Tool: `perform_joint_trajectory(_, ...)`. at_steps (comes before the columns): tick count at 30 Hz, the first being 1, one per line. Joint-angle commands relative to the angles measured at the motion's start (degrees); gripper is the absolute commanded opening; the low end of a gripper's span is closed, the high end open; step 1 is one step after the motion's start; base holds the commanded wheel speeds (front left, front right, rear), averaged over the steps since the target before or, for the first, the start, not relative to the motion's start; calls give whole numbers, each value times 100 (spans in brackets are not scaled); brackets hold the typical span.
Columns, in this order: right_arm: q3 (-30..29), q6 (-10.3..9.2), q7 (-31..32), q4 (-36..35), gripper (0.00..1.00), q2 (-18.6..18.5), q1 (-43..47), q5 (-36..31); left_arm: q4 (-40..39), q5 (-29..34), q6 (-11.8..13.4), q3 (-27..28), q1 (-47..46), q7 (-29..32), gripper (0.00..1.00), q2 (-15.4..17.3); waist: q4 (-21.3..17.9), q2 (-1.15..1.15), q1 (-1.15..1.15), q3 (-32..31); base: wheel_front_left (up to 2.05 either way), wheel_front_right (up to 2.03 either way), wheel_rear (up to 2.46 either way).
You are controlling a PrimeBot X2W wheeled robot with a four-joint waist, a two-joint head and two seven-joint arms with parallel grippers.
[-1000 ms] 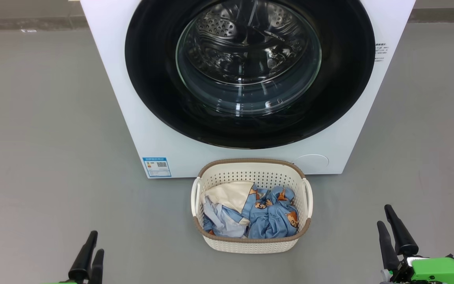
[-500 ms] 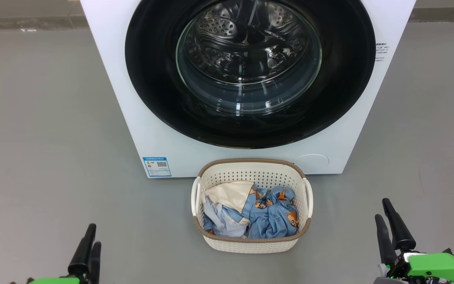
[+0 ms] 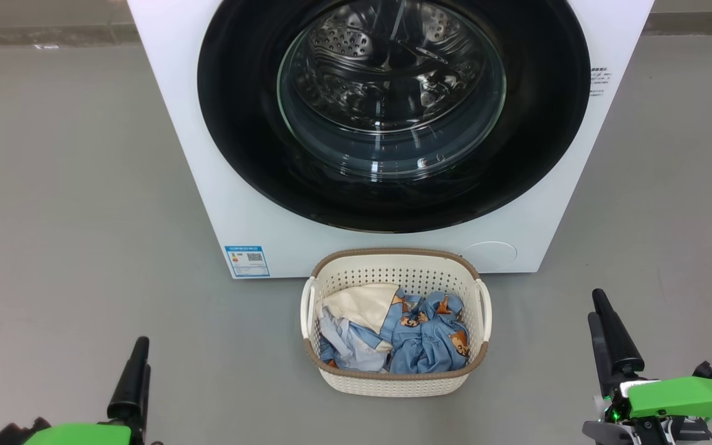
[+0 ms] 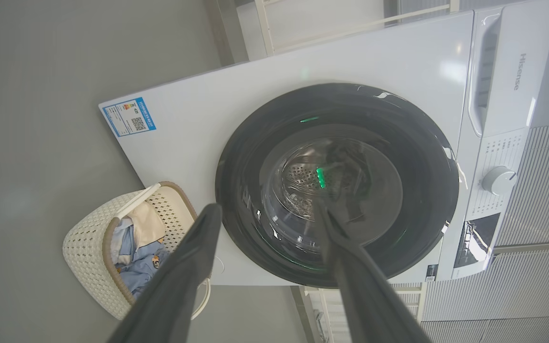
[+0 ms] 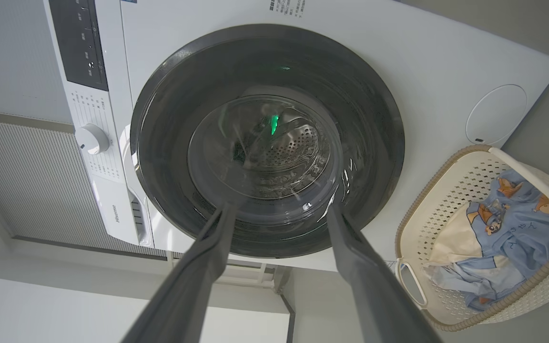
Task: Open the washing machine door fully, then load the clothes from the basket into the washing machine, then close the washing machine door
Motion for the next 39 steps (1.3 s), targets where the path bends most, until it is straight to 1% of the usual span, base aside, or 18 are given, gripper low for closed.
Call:
perform_joint_trajectory(1,91,3,-73,-212,100,-63,-256,-183,-210,161,-21,32,-264,-63,100,159,1,0,0,0,0,0,0)
perform_joint_trajectory(8,174,3,-190,-298,100,-80,-303,-728,-296,664,-25,12,-285,-183,100,213,10,0,0,5,0,0,0)
perform_joint_trajectory(9,204,4,-223,-313,100,-110,-320,-939,-304,842,-26,-4,-292,-217,100,234,12,0,0,6,0,0,0)
perform_joint_trajectory(17,308,4,-356,-289,100,-127,-383,-1721,-392,1625,-30,-58,-333,-351,100,299,23,0,0,12,0,0,0)
perform_joint_trajectory(34,520,5,-639,-71,100,-176,-544,-3733,-394,3493,-39,-71,-365,-637,100,360,29,0,0,-4,0,0,0)
perform_joint_trajectory(39,577,6,-705,-24,100,-192,-582,-4134,-426,3865,-42,-137,-389,-705,100,400,32,0,0,-9,0,0,0)
